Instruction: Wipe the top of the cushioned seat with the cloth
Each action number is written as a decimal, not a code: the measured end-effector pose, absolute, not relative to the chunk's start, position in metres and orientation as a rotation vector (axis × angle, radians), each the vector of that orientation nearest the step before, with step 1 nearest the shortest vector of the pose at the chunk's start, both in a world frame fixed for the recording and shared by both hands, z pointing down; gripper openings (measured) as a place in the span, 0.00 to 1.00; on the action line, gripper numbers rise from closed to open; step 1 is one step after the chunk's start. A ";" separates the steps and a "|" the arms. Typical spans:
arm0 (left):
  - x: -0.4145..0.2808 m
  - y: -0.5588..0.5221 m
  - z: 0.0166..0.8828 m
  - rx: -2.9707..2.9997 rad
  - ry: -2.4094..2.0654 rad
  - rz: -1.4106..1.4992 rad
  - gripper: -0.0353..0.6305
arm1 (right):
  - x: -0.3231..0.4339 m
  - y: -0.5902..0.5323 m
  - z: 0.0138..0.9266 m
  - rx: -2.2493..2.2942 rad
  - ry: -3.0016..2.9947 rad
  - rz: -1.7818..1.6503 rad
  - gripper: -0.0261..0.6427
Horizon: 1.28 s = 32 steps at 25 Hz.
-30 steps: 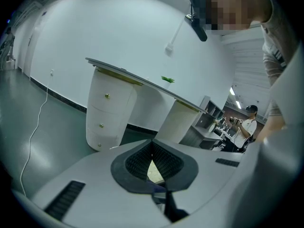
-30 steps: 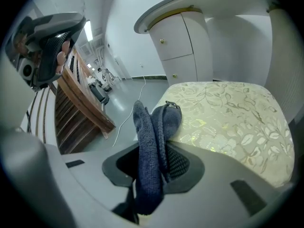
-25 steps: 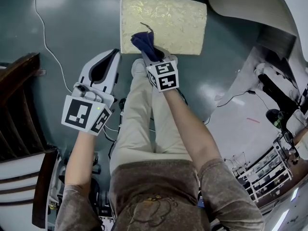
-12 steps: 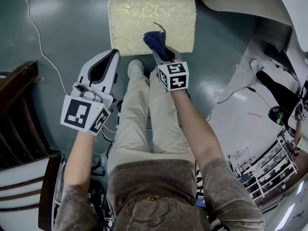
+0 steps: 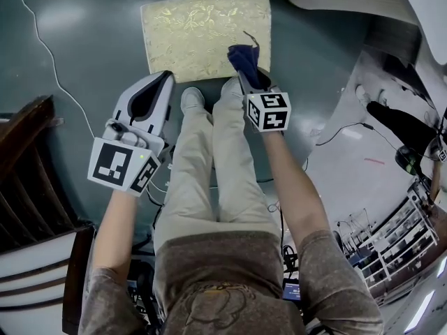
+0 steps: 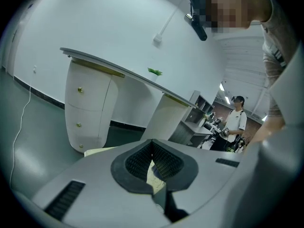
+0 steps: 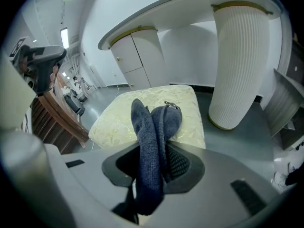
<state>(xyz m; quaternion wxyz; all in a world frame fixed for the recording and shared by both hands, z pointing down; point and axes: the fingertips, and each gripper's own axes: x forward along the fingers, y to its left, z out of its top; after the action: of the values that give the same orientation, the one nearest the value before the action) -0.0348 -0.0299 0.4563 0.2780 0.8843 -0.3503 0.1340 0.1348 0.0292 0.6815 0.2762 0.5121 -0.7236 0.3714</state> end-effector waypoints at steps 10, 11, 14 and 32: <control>0.001 -0.033 0.459 2.395 -0.887 0.383 0.07 | 0.206 0.041 0.689 1.460 -1.868 1.014 0.22; 0.005 -0.034 0.461 2.397 -0.882 0.383 0.07 | 0.214 0.043 0.693 1.473 -1.847 1.020 0.22; 0.016 -0.037 0.463 2.402 -0.872 0.381 0.07 | 0.242 0.050 0.703 1.511 -1.760 1.050 0.22; 0.042 -0.051 0.385 2.448 -0.857 0.329 0.07 | 0.295 0.017 0.559 1.684 -1.869 0.964 0.21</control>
<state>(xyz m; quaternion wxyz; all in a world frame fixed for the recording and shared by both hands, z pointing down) 0.0423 -0.0513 0.3854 0.2606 0.9040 -0.3163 0.1215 0.2953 0.0171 0.5590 0.2221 0.6095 -0.6763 0.3490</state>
